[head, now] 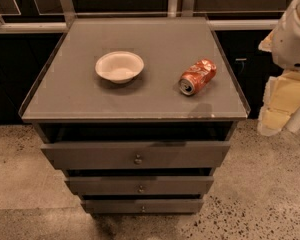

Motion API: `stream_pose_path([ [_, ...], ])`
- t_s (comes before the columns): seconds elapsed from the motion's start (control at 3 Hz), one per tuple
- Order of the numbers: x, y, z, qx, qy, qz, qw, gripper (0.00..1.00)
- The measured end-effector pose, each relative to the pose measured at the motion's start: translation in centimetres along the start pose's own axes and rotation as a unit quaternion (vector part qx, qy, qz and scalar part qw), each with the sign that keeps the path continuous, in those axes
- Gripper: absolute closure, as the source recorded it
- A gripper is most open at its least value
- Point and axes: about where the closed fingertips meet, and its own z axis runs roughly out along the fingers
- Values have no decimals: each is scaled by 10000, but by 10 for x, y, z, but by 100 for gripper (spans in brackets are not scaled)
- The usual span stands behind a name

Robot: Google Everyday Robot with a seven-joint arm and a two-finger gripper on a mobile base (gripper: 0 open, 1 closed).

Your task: Open bottom drawer

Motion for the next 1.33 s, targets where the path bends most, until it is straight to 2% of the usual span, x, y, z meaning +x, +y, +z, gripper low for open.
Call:
stream_pose_path([
  [0.33, -6, 7, 26, 154, 894, 197, 9957, 0],
  [0.67, -1, 7, 63, 221, 1337, 576, 9891, 0],
  [1.0, -2, 9, 103, 62, 1130, 862, 9898, 0],
  [1.33, -5, 7, 105, 98, 1066, 865, 9905, 0],
])
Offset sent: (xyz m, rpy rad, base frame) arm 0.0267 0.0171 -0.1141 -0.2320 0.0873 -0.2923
